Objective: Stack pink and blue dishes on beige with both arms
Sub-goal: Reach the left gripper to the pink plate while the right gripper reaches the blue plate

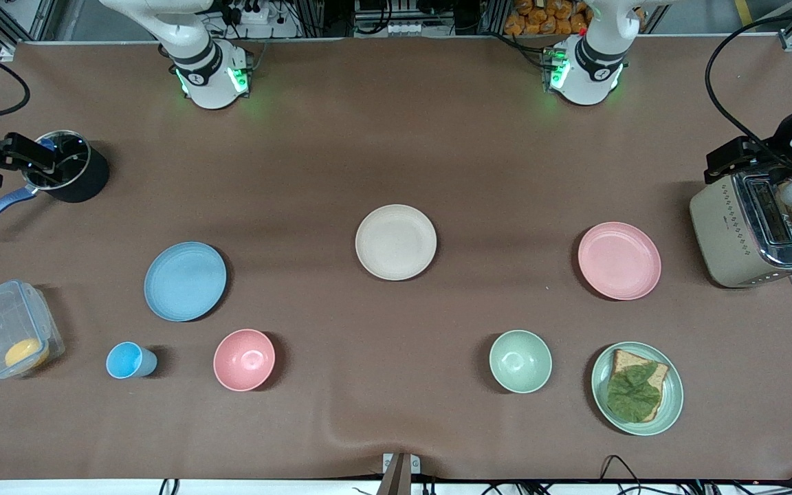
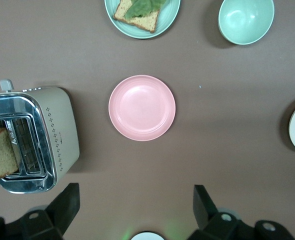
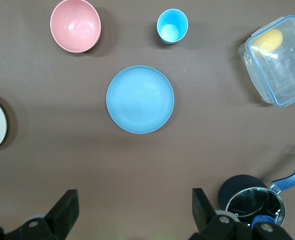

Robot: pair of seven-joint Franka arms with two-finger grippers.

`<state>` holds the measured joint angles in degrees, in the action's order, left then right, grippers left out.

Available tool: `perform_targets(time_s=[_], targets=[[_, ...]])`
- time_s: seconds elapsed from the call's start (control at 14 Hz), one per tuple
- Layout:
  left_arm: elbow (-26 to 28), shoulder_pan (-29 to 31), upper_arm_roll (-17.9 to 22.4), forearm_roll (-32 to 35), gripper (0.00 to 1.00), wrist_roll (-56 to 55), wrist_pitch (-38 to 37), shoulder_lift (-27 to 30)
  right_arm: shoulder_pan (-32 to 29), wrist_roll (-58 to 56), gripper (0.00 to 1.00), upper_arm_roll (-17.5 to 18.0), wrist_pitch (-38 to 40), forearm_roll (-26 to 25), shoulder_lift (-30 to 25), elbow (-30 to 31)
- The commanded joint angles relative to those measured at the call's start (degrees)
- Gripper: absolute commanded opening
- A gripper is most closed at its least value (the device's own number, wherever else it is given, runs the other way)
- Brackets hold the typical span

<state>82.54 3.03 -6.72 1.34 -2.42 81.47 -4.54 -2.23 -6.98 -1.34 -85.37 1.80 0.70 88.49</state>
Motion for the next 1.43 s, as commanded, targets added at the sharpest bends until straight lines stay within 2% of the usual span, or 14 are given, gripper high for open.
perform_targets(time_s=[0.0,0.29,0.5,0.57,0.71,1.14,1.21,1.36], targets=[[0.1,0.1,0.7,-1.1,1.0,-0.3,-1.3,0.8,-1.2,-0.4,1.0,0.7,0.7,0.5,1.4,-2.3],[0.2,0.2,2.1,-0.5,1.0,0.0,-1.3,0.2,-2.0,-0.2,1.0,0.7,0.6,1.0,1.6,-2.4],[2.8,2.3,2.2,-0.4,1.0,-0.3,0.4,-3.5,-1.4,-0.3,1.0,0.8,0.1,1.0,4.4,-2.4],[5.7,2.9,2.2,-0.4,1.0,-0.3,3.8,-3.9,-1.8,-0.4,1.0,0.8,0.2,1.1,5.4,-2.0],[14.8,4.9,2.1,-0.4,1.0,-0.3,13.4,-3.5,-2.9,-1.3,1.0,0.7,0.6,1.0,7.9,-0.3],[38.5,8.4,2.1,-0.4,1.0,0.5,45.6,-4.8,-5.4,-2.2,1.0,0.7,-7.5,1.0,16.2,4.2],[41.3,8.6,2.1,-0.3,1.0,0.5,50.3,-5.7,-5.4,-2.2,1.0,0.7,-9.4,0.9,17.3,5.4],[43.9,9.4,2.2,0.5,1.0,0.7,56.7,-9.2,-5.2,-2.2,1.0,0.7,-16.4,1.0,18.0,11.5]])
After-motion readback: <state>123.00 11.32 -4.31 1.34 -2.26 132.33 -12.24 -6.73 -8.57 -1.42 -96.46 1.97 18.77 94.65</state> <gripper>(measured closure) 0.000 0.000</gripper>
